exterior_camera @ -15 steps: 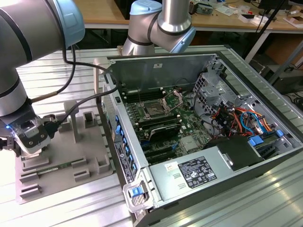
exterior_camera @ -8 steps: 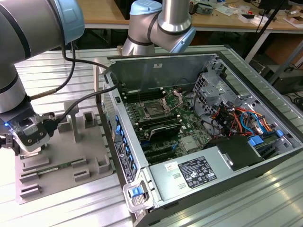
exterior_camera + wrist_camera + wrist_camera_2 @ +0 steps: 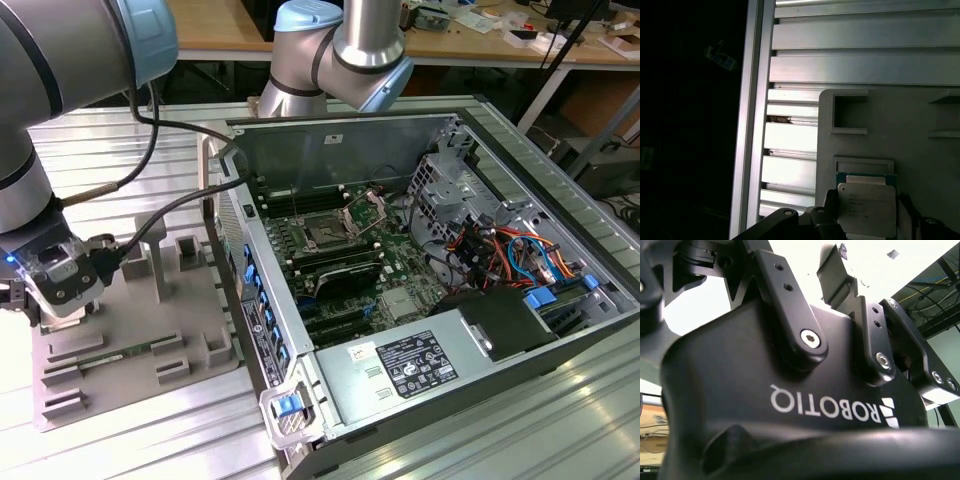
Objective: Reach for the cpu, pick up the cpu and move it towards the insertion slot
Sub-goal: 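Pick up the cpu and move it towards the insertion slot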
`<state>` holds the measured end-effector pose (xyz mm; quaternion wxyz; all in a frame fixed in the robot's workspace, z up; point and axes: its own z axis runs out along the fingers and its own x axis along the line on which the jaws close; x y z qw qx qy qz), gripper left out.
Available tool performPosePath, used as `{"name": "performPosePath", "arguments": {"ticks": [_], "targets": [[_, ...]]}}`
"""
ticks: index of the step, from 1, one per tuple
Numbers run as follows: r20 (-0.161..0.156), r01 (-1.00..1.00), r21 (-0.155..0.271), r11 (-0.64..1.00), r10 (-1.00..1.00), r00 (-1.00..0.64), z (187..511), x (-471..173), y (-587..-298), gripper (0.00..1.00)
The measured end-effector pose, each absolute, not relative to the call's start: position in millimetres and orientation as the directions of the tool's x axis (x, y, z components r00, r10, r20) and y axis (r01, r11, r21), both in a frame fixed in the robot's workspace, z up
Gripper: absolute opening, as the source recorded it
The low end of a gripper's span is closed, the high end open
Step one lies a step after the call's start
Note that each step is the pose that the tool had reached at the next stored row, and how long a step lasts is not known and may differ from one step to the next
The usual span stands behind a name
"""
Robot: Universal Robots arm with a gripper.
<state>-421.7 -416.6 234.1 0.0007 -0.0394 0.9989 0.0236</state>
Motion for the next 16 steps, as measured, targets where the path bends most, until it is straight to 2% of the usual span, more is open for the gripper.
{"name": "performPosePath", "arguments": {"ticks": [16], "targets": [[-0.003, -0.079, 0.047, 0.996, -0.079, -0.997, 247, -422, -417, 0.55]]}}
